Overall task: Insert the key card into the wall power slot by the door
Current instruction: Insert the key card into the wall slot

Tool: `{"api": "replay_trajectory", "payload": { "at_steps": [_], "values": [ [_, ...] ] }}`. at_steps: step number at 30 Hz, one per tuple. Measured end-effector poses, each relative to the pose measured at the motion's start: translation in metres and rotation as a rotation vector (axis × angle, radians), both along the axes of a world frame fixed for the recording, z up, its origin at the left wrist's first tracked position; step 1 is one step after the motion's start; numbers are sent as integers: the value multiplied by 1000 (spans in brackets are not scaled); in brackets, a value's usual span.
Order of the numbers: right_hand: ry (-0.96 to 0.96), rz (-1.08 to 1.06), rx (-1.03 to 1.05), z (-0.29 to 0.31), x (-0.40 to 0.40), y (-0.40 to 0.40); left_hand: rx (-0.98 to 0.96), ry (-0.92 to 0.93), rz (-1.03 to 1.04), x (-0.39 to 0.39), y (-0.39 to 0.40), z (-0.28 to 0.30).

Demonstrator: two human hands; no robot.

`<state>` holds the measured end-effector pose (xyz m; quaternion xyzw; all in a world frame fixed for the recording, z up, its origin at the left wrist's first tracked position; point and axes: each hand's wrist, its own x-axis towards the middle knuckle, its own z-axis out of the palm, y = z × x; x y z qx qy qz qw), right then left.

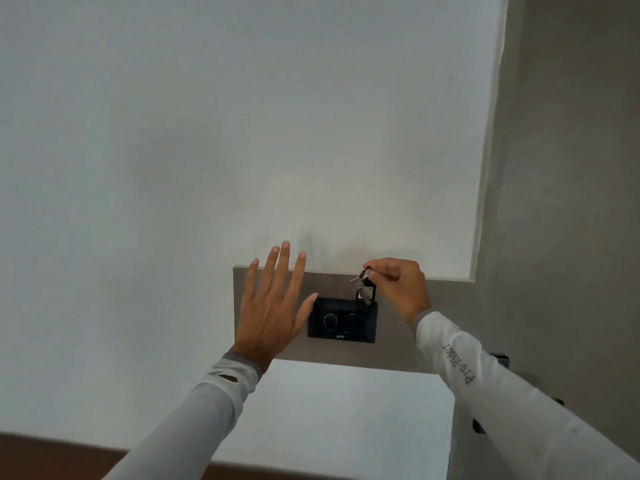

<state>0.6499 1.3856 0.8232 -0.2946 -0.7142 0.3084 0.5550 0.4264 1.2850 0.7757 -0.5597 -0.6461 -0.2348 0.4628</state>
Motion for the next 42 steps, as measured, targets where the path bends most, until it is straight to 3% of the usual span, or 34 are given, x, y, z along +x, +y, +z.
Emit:
{"api": "replay_trajectory", "payload": {
  "at_steps": [12, 23, 26, 32, 42],
  "values": [
    [-117, -5, 152, -39, -34, 67, -41, -21, -1, -33, 96, -23],
    [-170, -86, 254, -72, -37, 79, 0, -57, -45, -45, 118, -44],
    [-241, -165, 448, -72, -35, 78, -2, -62, -41, -44, 119, -44],
    [-519, -517, 841, -81, -31, 81, -43, -58, -38, -44, 117, -43],
    [-632, -537, 828, -105, -31, 79, -89, -69, -38, -45, 114, -41]
  ]
}}
